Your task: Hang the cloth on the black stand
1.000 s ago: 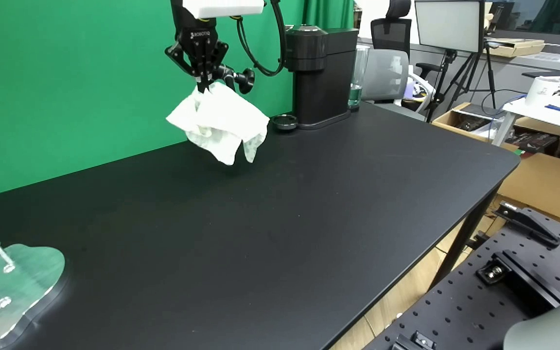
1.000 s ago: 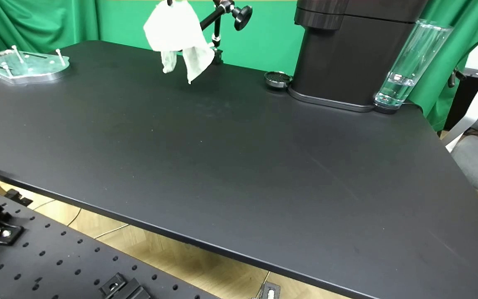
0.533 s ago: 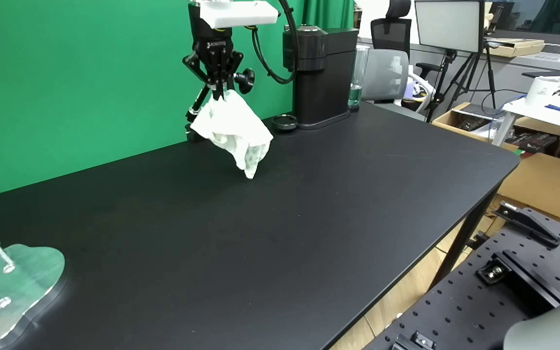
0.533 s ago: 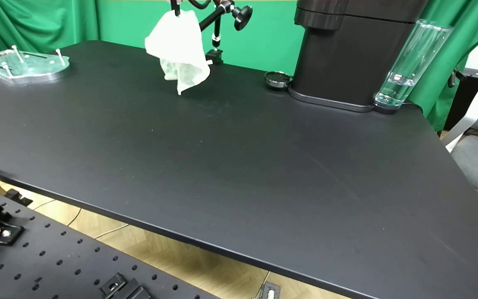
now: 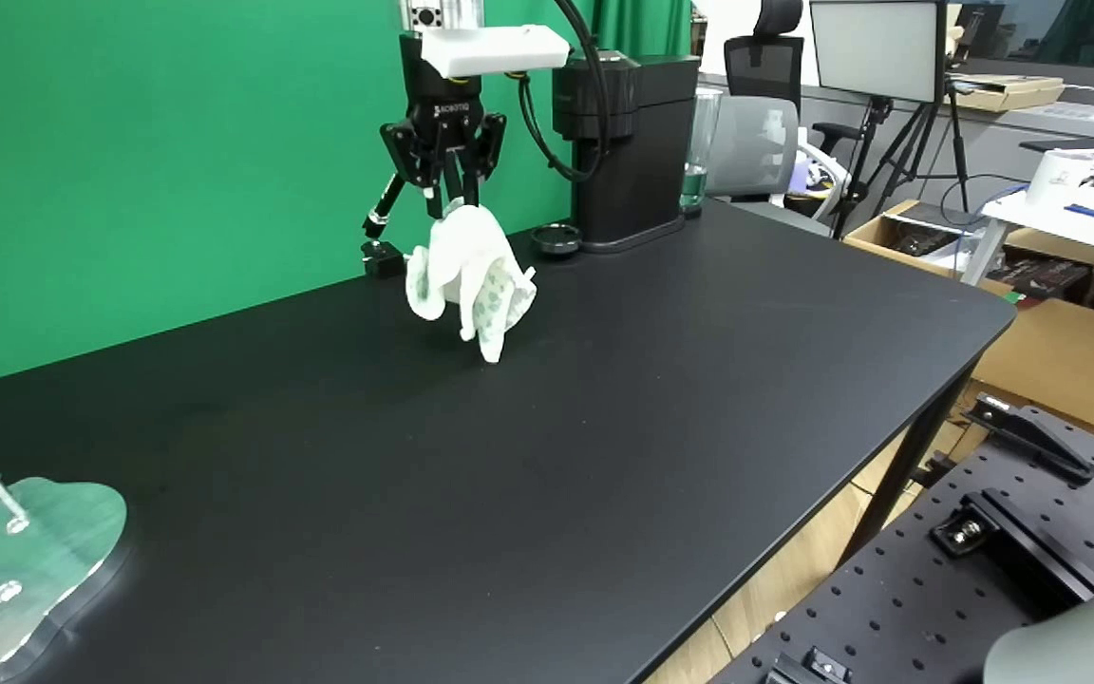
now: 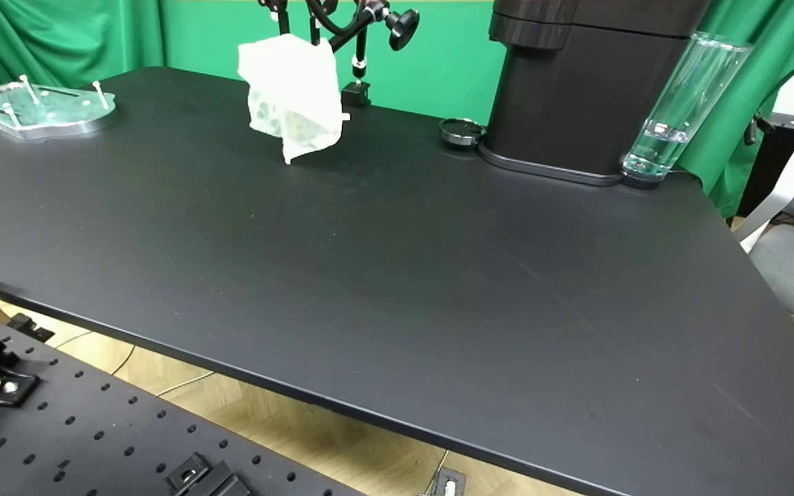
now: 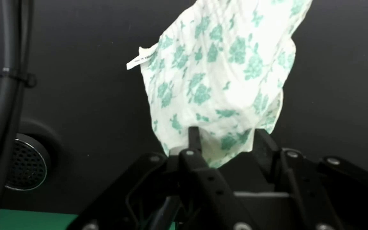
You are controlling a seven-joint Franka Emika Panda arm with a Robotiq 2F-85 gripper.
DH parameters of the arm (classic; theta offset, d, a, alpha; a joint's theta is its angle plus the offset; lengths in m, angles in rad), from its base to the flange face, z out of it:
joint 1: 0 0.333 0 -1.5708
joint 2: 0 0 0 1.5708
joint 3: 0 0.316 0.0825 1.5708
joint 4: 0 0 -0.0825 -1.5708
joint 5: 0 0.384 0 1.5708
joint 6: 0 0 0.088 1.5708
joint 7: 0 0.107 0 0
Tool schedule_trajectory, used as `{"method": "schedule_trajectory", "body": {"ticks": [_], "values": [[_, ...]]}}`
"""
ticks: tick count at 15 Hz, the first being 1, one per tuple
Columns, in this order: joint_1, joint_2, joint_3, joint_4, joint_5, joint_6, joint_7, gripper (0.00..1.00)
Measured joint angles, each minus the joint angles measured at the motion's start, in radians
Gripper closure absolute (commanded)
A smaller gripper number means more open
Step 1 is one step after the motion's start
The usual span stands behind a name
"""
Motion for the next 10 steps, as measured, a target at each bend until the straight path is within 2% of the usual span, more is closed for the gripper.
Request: {"method": "schedule_trajectory", "body": {"ticks": [3,10], "values": [[-0.005,-0.006,-0.002,-0.001,-0.001,0.001,-0.002,0.02],[-0.007,-0.048,-0.002,-0.001,0.001,-0.012,-0.018,0.00]]}}
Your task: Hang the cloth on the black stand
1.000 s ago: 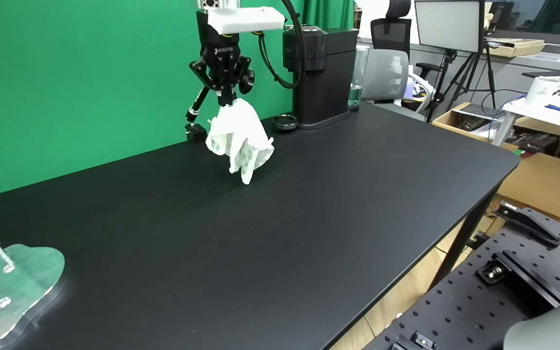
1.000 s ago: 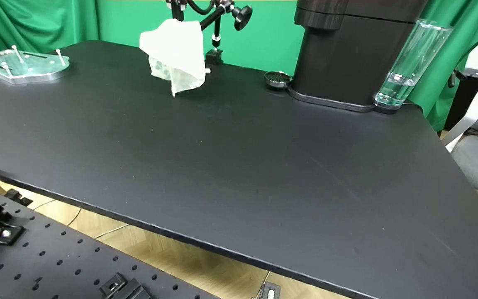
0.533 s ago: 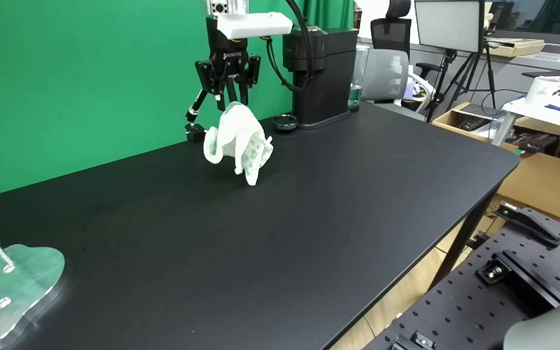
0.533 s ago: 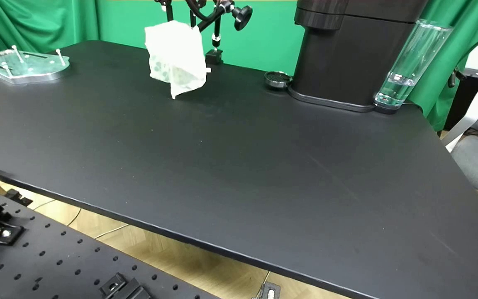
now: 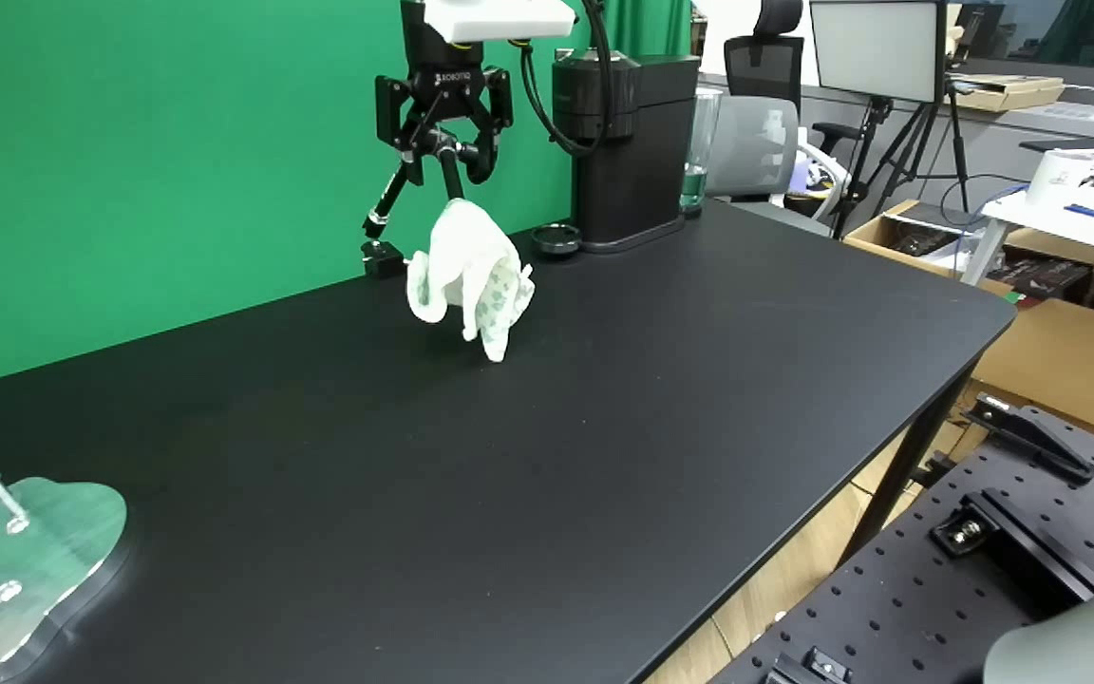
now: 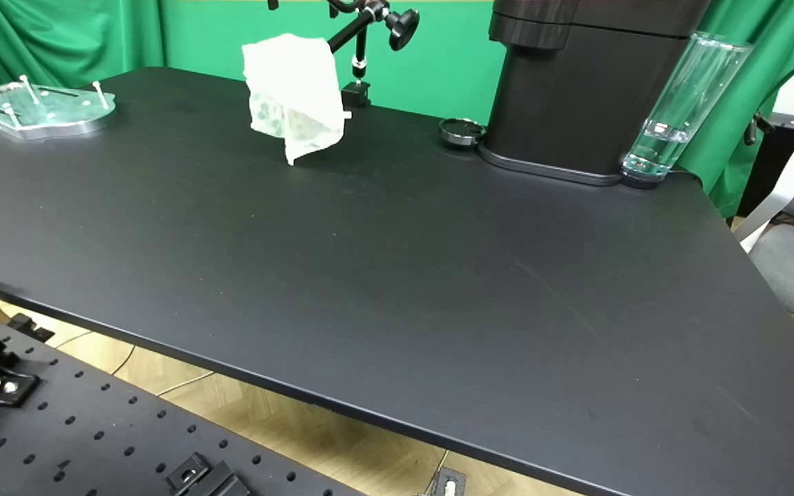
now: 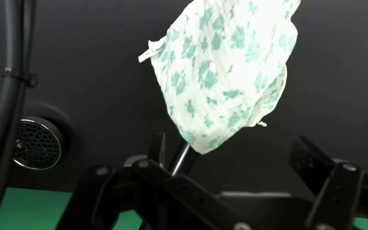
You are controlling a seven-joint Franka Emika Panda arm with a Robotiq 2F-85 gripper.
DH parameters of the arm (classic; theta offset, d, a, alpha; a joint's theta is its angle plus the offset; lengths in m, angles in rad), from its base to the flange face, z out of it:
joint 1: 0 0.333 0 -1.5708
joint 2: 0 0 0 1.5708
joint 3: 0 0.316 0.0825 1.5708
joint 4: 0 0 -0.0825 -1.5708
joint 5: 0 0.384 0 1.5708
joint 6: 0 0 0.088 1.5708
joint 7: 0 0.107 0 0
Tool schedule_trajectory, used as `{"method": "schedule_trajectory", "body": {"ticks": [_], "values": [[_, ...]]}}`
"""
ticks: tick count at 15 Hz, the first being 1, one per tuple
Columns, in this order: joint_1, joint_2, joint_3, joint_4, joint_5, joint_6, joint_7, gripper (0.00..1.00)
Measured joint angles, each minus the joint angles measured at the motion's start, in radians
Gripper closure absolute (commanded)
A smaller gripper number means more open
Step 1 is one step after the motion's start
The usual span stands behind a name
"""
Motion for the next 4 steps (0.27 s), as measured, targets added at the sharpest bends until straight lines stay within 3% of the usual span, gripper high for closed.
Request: {"method": "schedule_trajectory", "body": {"ticks": [4], "values": [[-0.005,-0.016,0.000,-0.004,0.003,-0.025,-0.009,0.00]]}}
